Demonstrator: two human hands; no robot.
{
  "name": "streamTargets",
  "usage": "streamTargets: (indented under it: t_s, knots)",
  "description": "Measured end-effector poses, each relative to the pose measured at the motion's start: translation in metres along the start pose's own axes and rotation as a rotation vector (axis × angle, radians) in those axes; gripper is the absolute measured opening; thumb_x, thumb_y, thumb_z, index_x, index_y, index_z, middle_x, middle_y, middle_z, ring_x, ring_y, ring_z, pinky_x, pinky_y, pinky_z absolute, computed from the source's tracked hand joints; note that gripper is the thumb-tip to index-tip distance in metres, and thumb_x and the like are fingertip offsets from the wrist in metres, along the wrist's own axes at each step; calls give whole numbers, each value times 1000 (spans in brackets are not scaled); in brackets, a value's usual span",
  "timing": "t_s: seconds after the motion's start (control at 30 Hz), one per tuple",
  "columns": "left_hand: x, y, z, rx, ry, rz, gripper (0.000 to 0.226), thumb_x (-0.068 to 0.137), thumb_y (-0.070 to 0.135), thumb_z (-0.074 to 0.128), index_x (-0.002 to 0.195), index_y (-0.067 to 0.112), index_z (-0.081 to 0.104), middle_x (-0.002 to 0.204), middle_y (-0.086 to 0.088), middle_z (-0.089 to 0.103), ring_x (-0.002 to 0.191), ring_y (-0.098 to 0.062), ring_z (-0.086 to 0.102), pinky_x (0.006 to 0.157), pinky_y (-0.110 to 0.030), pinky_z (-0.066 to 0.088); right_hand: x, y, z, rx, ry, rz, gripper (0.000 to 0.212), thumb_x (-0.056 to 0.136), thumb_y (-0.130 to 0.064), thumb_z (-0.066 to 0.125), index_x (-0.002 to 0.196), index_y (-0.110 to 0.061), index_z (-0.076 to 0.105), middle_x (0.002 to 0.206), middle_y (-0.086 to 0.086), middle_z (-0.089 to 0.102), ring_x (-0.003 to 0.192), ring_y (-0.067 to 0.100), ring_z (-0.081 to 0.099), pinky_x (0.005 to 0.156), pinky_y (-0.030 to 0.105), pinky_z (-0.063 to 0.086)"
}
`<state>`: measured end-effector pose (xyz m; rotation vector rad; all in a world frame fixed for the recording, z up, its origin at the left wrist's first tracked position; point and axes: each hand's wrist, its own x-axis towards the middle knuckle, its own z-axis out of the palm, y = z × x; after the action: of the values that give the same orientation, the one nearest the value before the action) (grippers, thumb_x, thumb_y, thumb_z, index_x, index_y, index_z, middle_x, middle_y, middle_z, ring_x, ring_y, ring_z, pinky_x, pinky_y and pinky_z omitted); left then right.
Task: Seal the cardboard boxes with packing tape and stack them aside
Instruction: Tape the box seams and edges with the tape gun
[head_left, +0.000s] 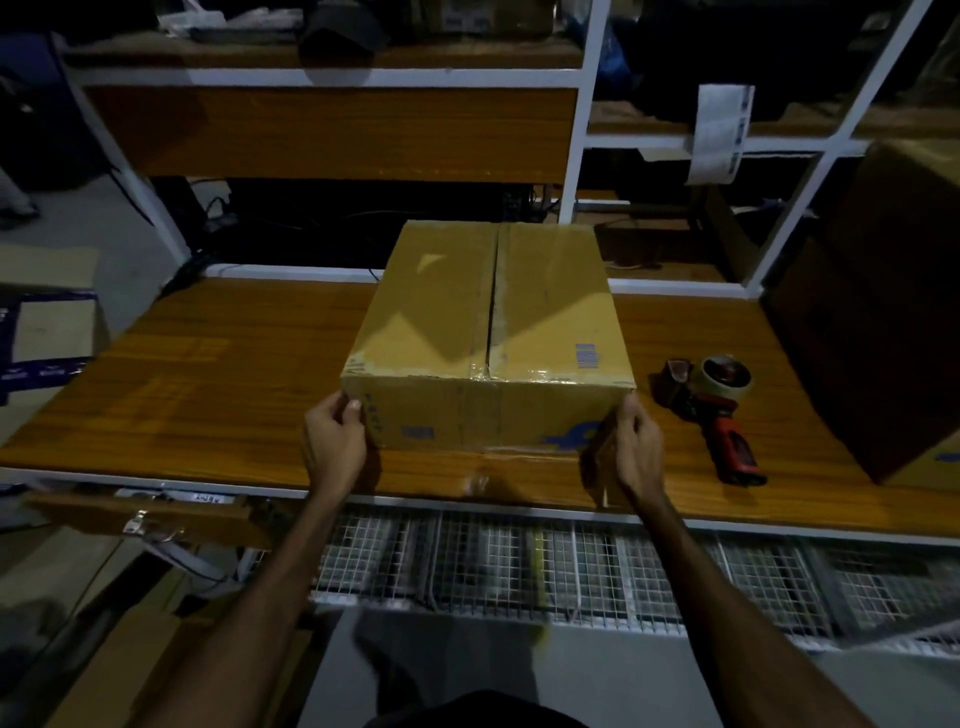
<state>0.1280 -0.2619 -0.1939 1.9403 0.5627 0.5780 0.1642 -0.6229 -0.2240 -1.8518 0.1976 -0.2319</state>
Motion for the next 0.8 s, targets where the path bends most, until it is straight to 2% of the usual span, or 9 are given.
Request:
streamTargets:
  t_s: [0.07,0.1,0.17,0.3,0.47,0.57,0.63,0.7,0.8]
  knots:
    - [-10,14,1,54,91,-75,42,103,25,64,144,11,62,136,-10,68,128,-34,60,104,-51,53,15,-22,-6,36,66,-49,64,109,-59,39,159,-19,46,157,10,53,144,26,50,115,48,46]
    - [-19,25,3,56,138,-107,48,103,26,65,148,11,57,143,-10,64,134,-35,56,109,-53,49,24,-34,-9,44,73,-68,62,110,-54,45,162,-20,40,165,7,45,149,22,43,121,47,40]
    - [-41,47,13,48,162,-30,51,103,23,64,151,13,53,151,-8,58,141,-32,50,116,-53,44,45,-56,-11,-39,-12,-131,58,109,-47,53,160,-21,45,168,5,40,152,21,39,122,48,37]
    - [-80,67,42,147,4,289,45,102,18,63,146,11,56,160,-6,47,152,-25,37,125,-50,31,61,-55,-8,-353,-207,-238,57,108,-53,49,156,-22,52,172,-5,32,160,24,25,125,57,30]
    - [-112,67,58,197,-129,431,46,99,20,67,144,12,61,161,-6,46,154,-24,31,122,-34,29,11,-57,1,-458,-289,-356,58,113,-49,39,161,-17,44,173,-3,29,163,29,11,129,54,21]
    - [-124,48,43,222,-171,502,47,100,27,66,144,11,62,164,-9,41,156,-28,28,120,-35,28,-51,-73,25,-519,-290,-362,51,116,-39,36,156,-12,49,169,6,37,161,36,20,126,52,24]
    - [-130,35,24,218,-159,530,49,102,31,62,147,12,59,166,-12,37,157,-32,24,123,-41,25,-98,-84,47,-639,-277,-568,41,113,-27,42,138,-2,64,153,20,56,149,42,43,120,64,33]
    - [-134,19,-1,188,-123,585,46,105,26,55,148,9,57,166,-16,36,157,-37,23,127,-45,22,-146,-102,72,-759,-281,-745,36,102,-23,51,118,1,72,134,26,67,134,44,58,107,71,45]
    - [-136,-6,-44,129,-49,588,44,105,20,52,146,7,58,164,-17,39,157,-37,24,127,-36,18,-195,-144,103,-817,-308,-716,22,100,-27,63,111,-11,73,132,15,69,116,38,62,87,56,60]
